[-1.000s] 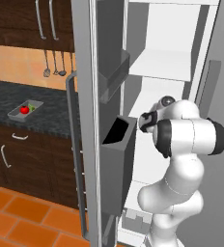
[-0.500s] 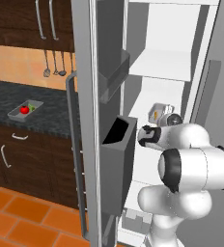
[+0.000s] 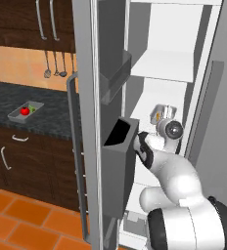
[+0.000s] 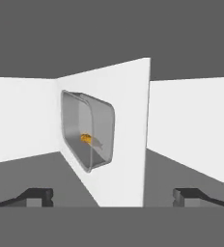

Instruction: Take the meat container that has the shrimp and place it on the second highest rack of the freezer. Then take the vegetable container that has the tomato and lemon wedge and place it on the highest rack of the freezer.

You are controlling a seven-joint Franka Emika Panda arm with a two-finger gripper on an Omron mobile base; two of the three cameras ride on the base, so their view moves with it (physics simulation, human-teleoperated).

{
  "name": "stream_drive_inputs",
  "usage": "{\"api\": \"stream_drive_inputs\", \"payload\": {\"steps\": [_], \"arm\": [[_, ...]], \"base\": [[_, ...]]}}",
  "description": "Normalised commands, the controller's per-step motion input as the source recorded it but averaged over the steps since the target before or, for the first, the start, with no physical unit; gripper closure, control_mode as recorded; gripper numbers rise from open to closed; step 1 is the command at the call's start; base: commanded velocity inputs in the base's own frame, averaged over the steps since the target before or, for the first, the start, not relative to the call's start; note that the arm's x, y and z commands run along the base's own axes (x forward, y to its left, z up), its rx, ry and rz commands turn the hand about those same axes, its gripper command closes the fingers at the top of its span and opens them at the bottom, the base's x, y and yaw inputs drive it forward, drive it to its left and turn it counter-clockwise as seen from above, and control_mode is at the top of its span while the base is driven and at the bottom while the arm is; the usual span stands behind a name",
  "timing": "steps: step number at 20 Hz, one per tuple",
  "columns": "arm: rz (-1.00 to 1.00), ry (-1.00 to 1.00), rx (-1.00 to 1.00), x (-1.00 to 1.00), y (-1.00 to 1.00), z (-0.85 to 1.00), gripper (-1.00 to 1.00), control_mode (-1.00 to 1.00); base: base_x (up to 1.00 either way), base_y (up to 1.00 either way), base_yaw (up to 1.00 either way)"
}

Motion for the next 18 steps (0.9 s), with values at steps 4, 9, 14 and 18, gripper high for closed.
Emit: {"api": "stream_drive_inputs", "payload": {"steps": [4,9,14,18], "arm": [[0.0,0.16,0.0,-0.6,0.26,0.77,-1.0,-1.0],[0.0,0.21,0.0,-0.58,0.08,0.83,-1.0,-1.0],[0.02,0.23,0.0,-0.75,0.02,0.57,-1.0,-1.0],[0.05,0.21,0.0,-0.52,0.29,0.38,-1.0,-1.0]], "base": [[0.0,0.0,0.0],[0.0,0.0,0.0],[0.0,0.0,0.0],[0.0,0.0,0.0]]}}
